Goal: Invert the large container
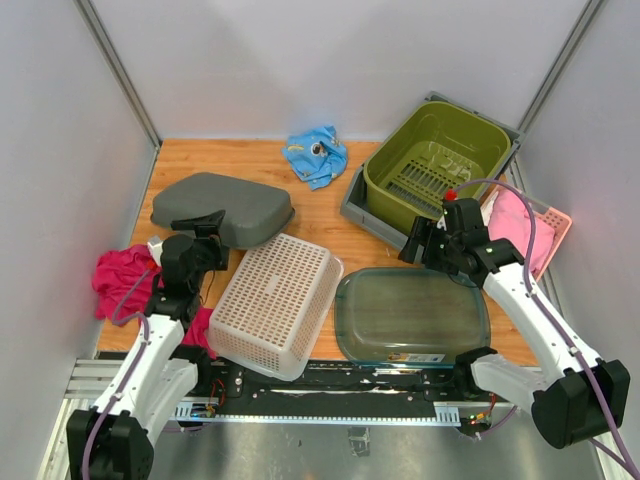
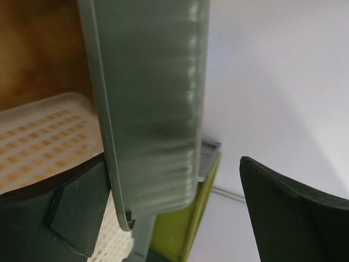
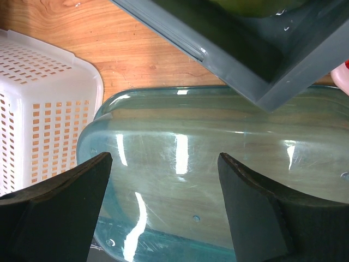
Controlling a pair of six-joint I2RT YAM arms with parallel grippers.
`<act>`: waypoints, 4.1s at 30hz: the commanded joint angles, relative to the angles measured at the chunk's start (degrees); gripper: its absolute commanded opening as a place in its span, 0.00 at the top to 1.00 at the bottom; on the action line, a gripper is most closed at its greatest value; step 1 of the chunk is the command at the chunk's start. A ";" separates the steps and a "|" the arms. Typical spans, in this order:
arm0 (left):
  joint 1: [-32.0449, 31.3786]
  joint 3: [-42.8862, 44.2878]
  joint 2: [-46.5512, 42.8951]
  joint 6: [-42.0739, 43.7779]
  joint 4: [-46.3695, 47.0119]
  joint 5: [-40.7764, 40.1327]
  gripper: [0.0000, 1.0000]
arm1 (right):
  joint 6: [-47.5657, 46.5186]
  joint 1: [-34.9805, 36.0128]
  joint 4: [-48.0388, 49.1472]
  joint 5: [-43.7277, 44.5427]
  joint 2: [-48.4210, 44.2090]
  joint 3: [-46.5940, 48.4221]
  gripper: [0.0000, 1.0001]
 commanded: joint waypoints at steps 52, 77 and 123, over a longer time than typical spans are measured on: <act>-28.40 56.40 46.32 51.42 -57.76 -20.02 0.01 | -0.64 0.28 1.39 -0.27 1.92 -0.29 0.20; -9.66 64.02 56.75 67.82 -41.45 -9.73 0.04 | -1.62 0.30 0.68 0.31 5.45 1.94 0.20; -25.54 68.64 53.09 72.06 -46.46 -17.32 0.01 | -2.51 0.19 0.15 2.05 2.12 0.87 0.19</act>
